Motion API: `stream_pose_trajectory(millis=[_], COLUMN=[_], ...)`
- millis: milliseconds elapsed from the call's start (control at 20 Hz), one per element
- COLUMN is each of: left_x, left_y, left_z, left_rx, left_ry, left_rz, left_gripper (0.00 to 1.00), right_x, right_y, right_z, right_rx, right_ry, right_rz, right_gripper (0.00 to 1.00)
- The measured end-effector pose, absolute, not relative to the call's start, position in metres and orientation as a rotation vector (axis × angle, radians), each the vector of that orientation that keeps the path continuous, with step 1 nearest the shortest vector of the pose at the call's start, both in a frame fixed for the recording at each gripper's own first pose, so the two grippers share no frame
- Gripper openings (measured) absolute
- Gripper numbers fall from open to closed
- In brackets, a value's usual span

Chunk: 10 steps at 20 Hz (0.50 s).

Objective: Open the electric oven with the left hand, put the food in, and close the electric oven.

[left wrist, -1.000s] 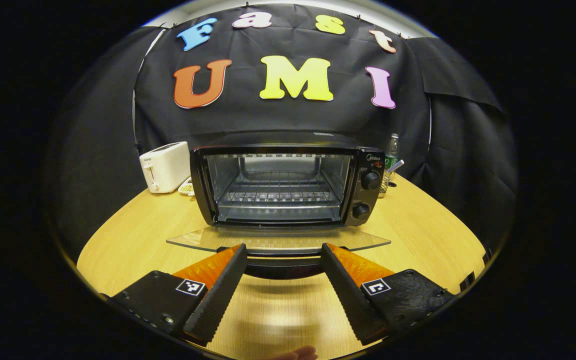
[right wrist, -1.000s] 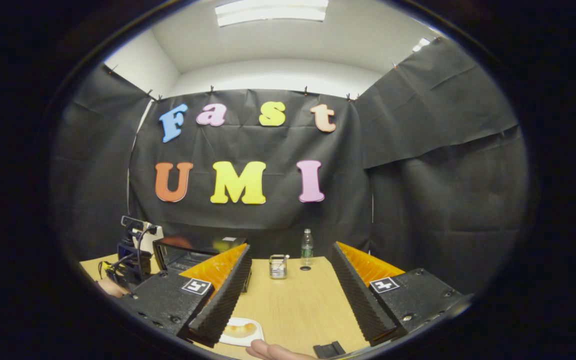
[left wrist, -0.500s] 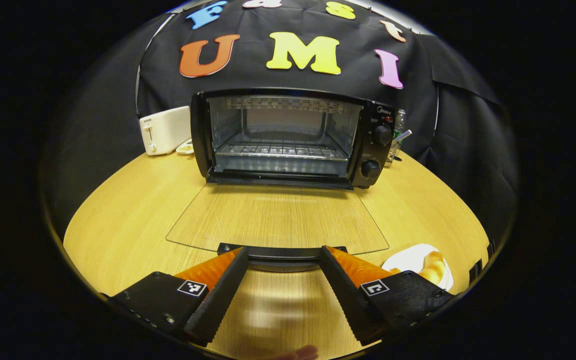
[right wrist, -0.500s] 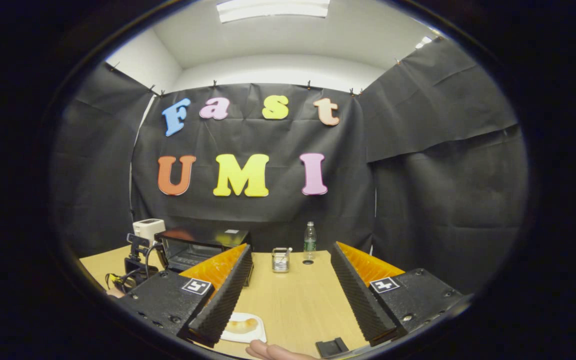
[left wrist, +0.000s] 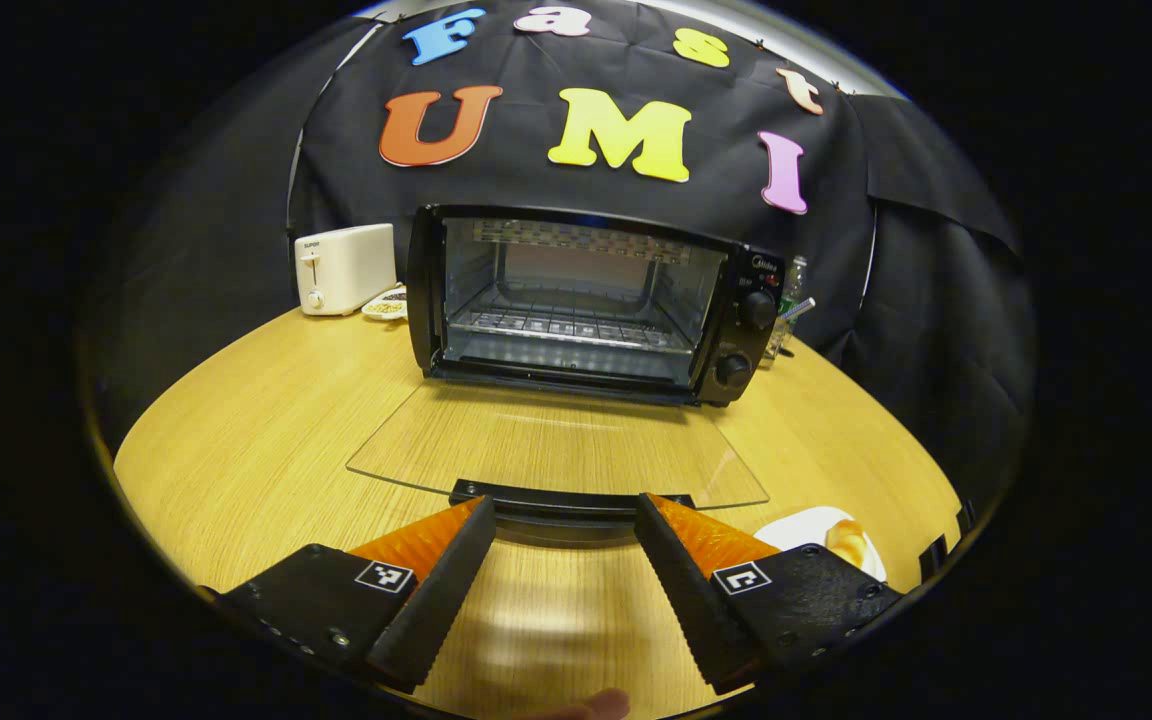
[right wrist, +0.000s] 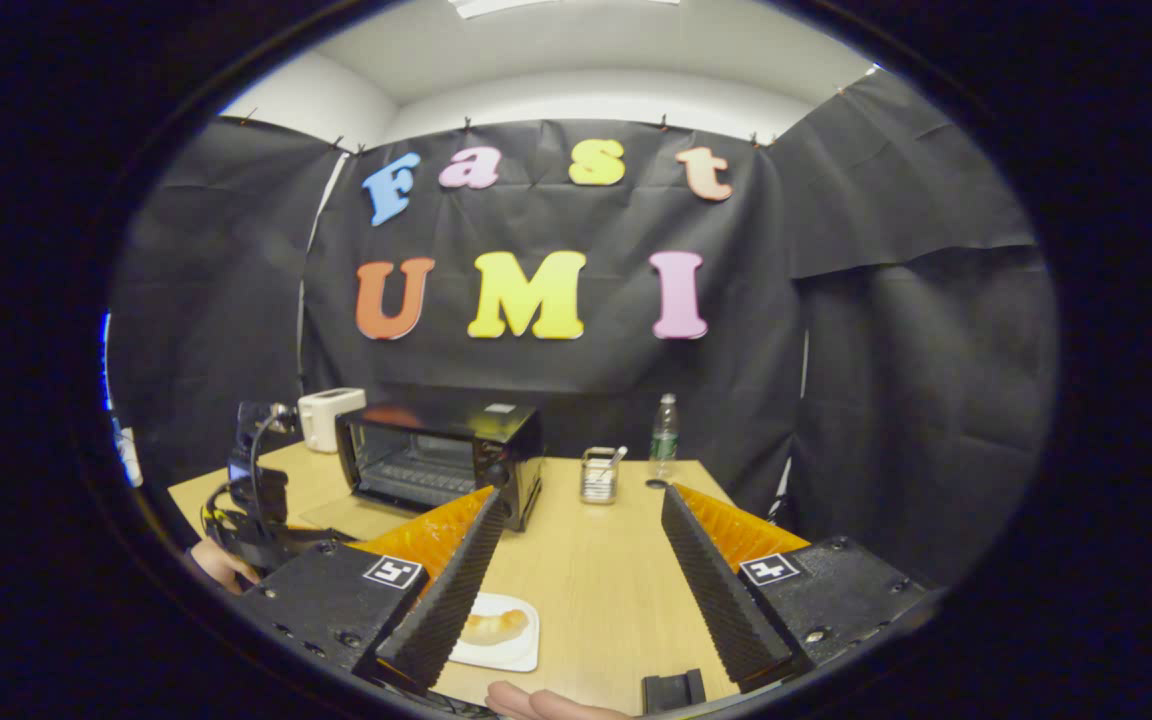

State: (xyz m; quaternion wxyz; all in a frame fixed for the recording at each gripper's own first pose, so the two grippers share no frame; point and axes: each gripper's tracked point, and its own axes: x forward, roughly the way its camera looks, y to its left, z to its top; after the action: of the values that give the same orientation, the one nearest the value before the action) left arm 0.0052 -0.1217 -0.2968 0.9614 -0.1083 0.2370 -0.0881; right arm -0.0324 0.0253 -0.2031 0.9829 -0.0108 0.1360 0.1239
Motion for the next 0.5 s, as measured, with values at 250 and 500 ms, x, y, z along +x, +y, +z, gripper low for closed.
stream_pose_trajectory(millis=[250,500], left_x=[-0.02,-0.049], left_y=[-0.11,-0.085], left_z=[-0.242,-0.193], left_rx=[-0.258,-0.224], left_ry=[0.359,0.257], left_rz=[-0.196,-0.173], left_gripper=[0.94,0.93], right_x=[-0.02,-0.014], right_y=[0.061,0.083], right_z=[-0.278,-0.34], right_rx=[-0.099,-0.116], right_ry=[0.441,0.572], right_rz=[0.49,0.625], right_gripper=[1.0,0.97])
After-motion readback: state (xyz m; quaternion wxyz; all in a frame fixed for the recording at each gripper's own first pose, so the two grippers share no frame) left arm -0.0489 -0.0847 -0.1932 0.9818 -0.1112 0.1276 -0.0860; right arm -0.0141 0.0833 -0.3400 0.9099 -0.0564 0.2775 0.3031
